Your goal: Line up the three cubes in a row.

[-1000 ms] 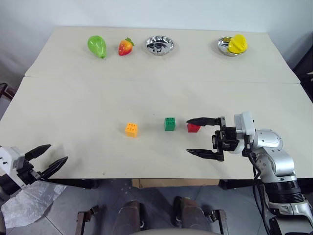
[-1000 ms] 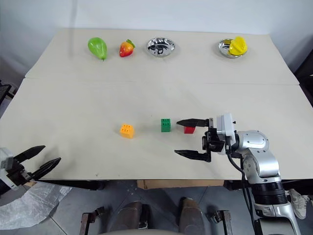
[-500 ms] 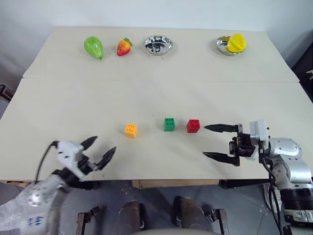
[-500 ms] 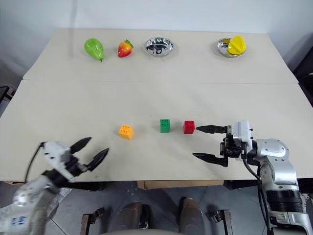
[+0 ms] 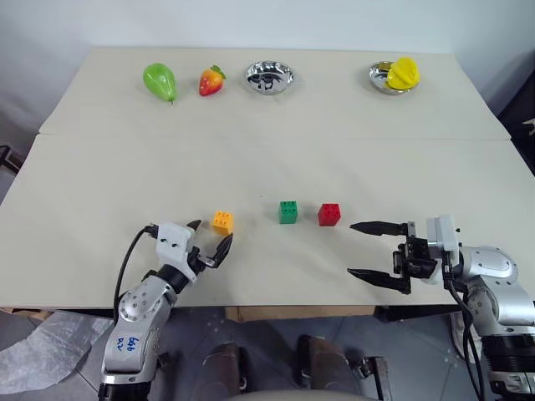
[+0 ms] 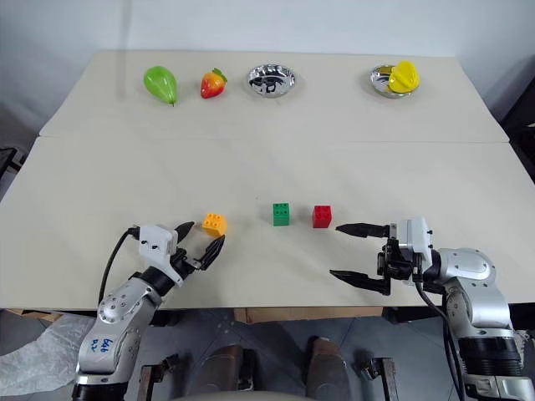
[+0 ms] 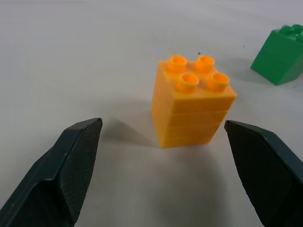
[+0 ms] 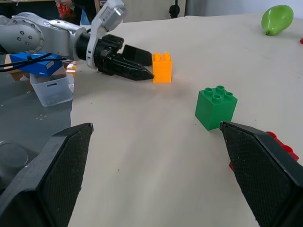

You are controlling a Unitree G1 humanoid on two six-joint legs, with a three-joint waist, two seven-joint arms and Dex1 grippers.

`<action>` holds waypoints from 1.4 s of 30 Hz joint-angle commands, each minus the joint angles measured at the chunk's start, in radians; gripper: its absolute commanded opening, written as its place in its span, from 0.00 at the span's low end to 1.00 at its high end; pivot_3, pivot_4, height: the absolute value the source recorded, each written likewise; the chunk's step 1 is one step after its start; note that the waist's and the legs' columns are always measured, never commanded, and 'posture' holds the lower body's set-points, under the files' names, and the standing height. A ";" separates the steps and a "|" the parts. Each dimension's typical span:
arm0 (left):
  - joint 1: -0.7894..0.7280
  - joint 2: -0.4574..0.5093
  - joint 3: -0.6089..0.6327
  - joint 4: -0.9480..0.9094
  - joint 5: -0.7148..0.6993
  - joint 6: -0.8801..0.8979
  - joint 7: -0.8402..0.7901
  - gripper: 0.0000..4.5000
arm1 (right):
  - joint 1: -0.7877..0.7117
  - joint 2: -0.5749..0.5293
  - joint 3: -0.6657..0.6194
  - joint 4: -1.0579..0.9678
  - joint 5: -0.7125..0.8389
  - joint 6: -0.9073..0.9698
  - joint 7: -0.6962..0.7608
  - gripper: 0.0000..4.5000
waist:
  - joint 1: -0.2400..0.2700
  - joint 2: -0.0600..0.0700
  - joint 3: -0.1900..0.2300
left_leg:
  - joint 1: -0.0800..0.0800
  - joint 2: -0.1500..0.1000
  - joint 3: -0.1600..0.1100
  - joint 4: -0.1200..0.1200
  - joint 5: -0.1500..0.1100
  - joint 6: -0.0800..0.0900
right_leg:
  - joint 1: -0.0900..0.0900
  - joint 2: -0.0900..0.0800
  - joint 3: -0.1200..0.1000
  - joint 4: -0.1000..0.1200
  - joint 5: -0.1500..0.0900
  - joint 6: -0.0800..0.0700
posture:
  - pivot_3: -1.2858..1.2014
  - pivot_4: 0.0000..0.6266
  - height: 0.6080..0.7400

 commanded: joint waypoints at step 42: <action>-1.050 0.194 -0.166 1.549 0.161 -0.777 -1.120 0.49 | 0.206 0.015 -0.151 -0.078 0.034 -0.073 -0.098 1.00 | -0.005 -0.001 0.000 | -0.003 -0.004 0.005 -0.001 0.001 0.000 | 0.000 0.004 -0.007 -0.004 0.000 0.003 | 0.52 0.24 1.00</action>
